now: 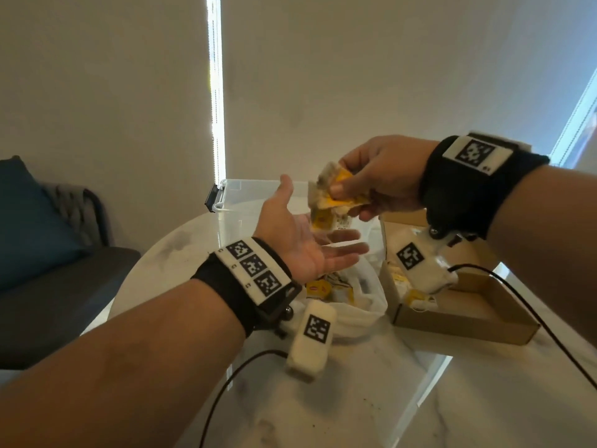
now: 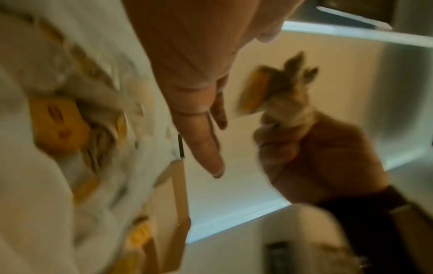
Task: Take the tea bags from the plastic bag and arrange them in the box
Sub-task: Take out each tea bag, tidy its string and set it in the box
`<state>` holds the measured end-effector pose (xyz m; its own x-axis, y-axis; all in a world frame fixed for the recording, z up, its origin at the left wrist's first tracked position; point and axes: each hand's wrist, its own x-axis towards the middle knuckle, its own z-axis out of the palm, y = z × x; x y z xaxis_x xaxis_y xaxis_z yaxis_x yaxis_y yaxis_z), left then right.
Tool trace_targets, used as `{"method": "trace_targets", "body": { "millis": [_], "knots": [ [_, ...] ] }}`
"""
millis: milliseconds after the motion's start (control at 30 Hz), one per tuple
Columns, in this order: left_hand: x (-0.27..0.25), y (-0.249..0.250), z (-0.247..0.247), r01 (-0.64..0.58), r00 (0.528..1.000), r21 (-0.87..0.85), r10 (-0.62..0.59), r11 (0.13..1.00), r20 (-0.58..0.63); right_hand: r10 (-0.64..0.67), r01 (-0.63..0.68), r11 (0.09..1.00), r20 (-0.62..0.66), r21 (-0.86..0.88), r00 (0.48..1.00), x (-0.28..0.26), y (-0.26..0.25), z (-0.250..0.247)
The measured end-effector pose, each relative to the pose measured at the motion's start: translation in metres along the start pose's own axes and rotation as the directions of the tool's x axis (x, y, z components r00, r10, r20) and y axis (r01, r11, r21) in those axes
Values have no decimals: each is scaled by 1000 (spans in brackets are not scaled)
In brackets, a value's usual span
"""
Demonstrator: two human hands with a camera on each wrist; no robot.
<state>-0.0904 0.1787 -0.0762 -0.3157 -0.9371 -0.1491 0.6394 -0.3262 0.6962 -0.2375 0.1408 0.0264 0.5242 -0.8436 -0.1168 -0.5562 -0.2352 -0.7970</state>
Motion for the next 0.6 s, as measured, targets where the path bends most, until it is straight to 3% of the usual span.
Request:
{"method": "trace_targets", "body": {
  "millis": [67, 167, 367, 500, 600],
  "knots": [
    [-3, -5, 8, 24, 994, -111, -12, 994, 108, 61, -50, 970, 37, -237, 997, 0, 4, 6],
    [-4, -11, 20, 57, 996, -117, -48, 991, 80, 56, -55, 853, -13, -519, 998, 4, 12, 11],
    [13, -21, 26, 27, 999, -62, -30, 998, -37, 11, -57, 875, -99, -481, 995, -2, 24, -9],
    [24, -27, 35, -34, 995, -75, 26, 997, -97, -10, -71, 948, -253, -311, 967, -8, 29, -18],
    [30, -32, 42, -62, 992, -50, 56, 997, -110, -30, -78, 944, -319, -322, 947, -9, 33, -22]
  ]
}}
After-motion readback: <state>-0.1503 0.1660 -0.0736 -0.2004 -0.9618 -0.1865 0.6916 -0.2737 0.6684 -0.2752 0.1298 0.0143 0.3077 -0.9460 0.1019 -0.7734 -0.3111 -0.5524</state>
